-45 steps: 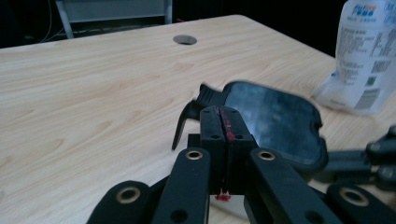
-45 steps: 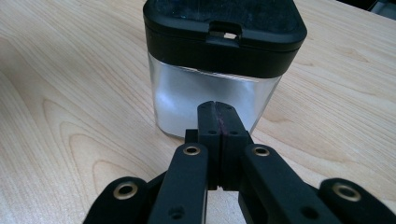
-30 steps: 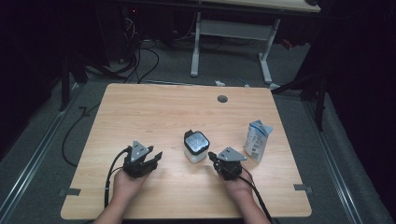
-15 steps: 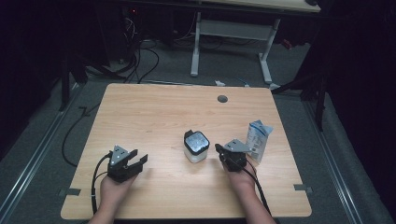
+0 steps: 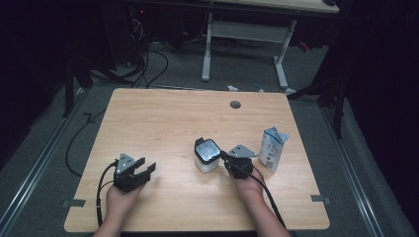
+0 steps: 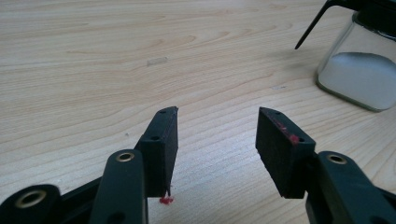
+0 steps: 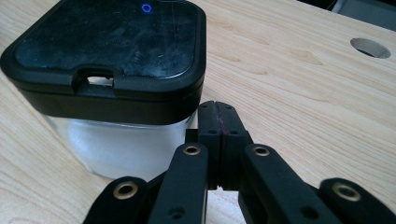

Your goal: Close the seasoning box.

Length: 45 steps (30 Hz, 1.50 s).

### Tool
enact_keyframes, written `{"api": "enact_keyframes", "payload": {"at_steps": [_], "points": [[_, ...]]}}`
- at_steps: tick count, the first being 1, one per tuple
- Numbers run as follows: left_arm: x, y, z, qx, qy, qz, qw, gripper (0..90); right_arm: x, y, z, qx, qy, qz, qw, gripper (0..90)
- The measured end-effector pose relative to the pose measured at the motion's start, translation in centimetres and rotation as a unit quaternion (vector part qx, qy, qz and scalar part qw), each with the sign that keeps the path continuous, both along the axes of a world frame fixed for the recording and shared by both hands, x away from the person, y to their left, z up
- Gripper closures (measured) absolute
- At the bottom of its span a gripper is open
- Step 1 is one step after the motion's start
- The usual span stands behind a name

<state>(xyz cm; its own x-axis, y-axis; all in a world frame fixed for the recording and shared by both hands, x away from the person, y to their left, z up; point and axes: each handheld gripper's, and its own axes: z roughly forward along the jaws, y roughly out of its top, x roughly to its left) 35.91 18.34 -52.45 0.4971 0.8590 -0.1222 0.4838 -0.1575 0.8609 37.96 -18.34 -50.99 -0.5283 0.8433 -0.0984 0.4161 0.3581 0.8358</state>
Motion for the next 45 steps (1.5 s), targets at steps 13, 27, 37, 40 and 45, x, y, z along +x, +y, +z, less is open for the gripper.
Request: {"api": "enact_keyframes", "payload": {"at_steps": [13,27,37,40,45], "points": [[0.0,0.1,0.0,-0.002,0.000,0.001,1.0000,49.1,-1.9,1.0,0.0,-0.006,-0.004,0.020,0.9998,89.8],[0.0,0.0,0.0,0.001,0.000,-0.002,1.0000,49.1,-3.4,2.0,-0.2,-0.001,-0.009,0.042,0.9991,89.7],[0.1,0.1,0.0,0.000,0.000,-0.003,1.0000,49.1,-3.4,1.5,-0.2,-0.003,-0.009,0.039,0.9992,86.5],[0.0,0.2,0.0,-0.003,0.000,-0.002,1.0000,49.1,-3.4,0.4,-0.2,-0.005,-0.007,0.029,0.9995,84.7],[-0.1,0.0,0.0,-0.003,0.000,-0.005,1.0000,49.1,-3.7,-2.2,-0.1,-0.002,-0.002,0.002,1.0000,82.1]]}}
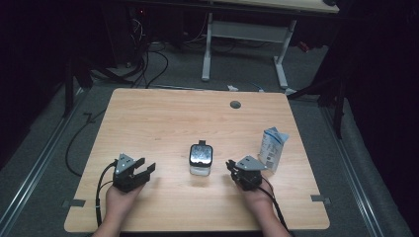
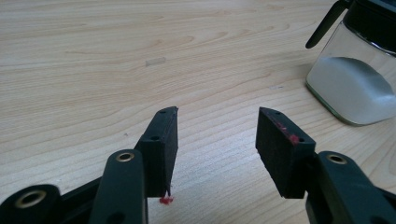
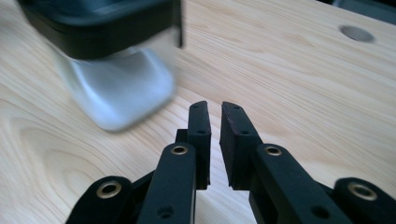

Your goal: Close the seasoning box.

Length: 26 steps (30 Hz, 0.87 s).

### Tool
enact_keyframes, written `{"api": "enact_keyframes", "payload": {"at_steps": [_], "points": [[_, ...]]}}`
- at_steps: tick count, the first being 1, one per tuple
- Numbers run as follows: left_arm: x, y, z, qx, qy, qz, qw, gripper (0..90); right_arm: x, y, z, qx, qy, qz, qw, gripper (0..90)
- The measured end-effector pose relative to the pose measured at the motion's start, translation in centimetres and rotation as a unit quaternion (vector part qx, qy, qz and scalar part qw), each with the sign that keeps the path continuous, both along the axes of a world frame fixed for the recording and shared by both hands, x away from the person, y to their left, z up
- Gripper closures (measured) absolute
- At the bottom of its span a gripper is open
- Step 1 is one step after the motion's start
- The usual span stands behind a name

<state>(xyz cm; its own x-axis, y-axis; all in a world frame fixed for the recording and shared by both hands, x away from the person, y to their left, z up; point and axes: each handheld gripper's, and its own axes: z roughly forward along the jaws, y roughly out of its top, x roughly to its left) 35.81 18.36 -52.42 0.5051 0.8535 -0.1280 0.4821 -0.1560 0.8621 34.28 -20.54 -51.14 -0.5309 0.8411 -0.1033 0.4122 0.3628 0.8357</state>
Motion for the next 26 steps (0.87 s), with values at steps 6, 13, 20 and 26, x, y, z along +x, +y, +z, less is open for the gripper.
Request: {"api": "enact_keyframes", "payload": {"at_steps": [6,13,20,26], "points": [[0.0,-0.4,-0.2,0.004,0.001,-0.007,1.0000,48.9,-1.0,-4.0,0.1,0.010,0.000,-0.036,0.9993,79.0],[-0.2,-0.9,-0.4,0.007,0.006,-0.011,0.9999,47.5,-3.6,-8.1,-0.1,0.069,-0.005,-0.075,0.9947,73.8],[-0.3,-1.4,-0.5,0.012,0.007,-0.008,0.9999,47.2,-3.9,-8.4,-0.1,0.059,-0.012,-0.072,0.9956,73.2],[-0.3,-1.3,-0.5,0.020,0.009,-0.011,0.9997,46.1,-3.7,-8.2,-0.2,0.062,-0.011,-0.066,0.9958,72.5]]}}
